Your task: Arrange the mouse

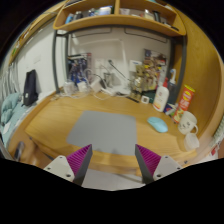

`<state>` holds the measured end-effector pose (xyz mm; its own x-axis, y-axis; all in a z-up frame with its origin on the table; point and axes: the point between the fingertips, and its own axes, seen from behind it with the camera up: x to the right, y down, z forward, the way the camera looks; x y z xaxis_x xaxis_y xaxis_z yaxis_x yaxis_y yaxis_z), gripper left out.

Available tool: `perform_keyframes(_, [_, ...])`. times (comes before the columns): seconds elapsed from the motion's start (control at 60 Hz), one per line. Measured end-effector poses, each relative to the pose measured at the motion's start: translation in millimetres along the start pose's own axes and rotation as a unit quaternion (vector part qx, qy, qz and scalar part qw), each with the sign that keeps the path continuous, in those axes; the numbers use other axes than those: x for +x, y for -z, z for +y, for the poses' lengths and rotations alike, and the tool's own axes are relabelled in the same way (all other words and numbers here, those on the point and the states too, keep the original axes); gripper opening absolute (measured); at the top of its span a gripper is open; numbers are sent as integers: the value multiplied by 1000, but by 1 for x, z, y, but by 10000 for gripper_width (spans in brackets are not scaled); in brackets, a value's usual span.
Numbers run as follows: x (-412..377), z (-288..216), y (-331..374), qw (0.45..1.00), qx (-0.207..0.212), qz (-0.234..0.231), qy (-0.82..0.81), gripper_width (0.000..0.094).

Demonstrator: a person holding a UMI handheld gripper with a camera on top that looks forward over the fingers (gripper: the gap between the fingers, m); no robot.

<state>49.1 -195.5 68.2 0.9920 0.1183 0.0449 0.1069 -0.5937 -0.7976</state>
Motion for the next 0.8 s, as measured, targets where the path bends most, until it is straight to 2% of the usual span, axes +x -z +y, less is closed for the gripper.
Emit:
perform_keyframes(0.15, [91,23,-29,999,-27,38,2,857])
perform_keyframes(0.367, [178,12,-75,998,-36,59,-9,859])
perform_keyframes(0.8, [227,-23,-174,999,-49,19,1,837])
